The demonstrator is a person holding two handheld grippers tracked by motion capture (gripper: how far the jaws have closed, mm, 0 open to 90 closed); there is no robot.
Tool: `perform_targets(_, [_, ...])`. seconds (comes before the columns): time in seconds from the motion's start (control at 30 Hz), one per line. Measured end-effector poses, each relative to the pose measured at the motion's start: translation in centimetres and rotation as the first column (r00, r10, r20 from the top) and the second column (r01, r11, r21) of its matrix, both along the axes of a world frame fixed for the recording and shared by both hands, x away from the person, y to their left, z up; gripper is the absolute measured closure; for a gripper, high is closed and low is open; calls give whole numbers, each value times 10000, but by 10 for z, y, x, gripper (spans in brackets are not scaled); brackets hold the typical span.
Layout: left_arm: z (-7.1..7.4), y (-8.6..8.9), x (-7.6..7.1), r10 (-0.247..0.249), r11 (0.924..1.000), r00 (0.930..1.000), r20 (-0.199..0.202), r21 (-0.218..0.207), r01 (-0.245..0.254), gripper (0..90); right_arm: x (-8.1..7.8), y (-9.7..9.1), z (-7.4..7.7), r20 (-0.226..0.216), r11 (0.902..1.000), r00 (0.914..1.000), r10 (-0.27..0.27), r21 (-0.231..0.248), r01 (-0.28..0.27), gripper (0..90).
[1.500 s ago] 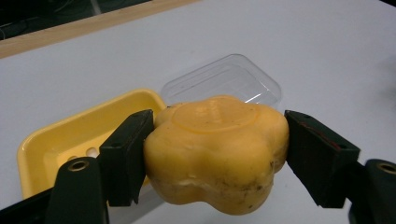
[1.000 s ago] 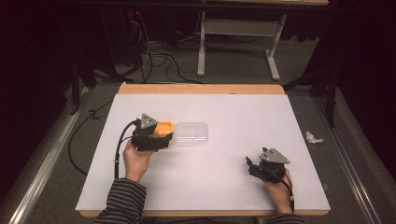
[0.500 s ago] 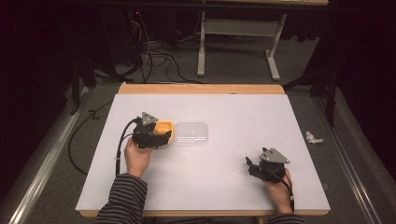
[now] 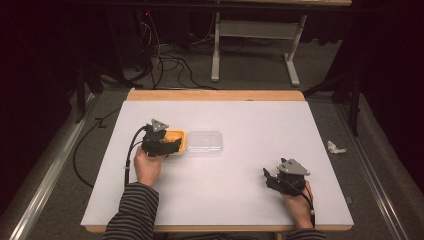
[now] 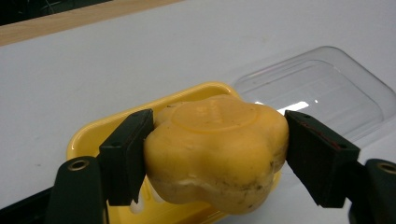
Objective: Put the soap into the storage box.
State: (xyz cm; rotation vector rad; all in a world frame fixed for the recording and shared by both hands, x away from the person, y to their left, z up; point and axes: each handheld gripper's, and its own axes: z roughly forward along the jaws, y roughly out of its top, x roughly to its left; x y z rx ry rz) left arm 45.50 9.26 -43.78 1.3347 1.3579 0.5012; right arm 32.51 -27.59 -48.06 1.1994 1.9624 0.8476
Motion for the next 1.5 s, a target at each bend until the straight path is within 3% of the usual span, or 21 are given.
perform_targets(1.03, [-26, 4, 22, 702, 9971, 9959, -578, 347, -682, 277, 0, 0, 0, 6, 10000, 10000, -47, 42, 47, 270])
perform_targets(1.13, [-29, 2, 22, 679, 9967, 9952, -699, 489, -646, 275, 0, 0, 0, 14, 10000, 10000, -30, 40, 30, 270])
perform_targets(1.23, [-32, 1, 22, 703, 9938, 9952, -677, 912, -640, 271, 0, 0, 0, 23, 10000, 10000, -12, 24, 12, 270])
perform_targets(1.37, [-30, 1, 23, 760, 9952, 9950, -655, 672, -716, 272, 0, 0, 0, 18, 10000, 10000, -50, 48, 50, 270])
perform_targets(1.5, [-29, 1, 22, 811, 9942, 9949, -594, 751, -765, 260, 0, 0, 0, 22, 10000, 10000, -47, 47, 47, 270])
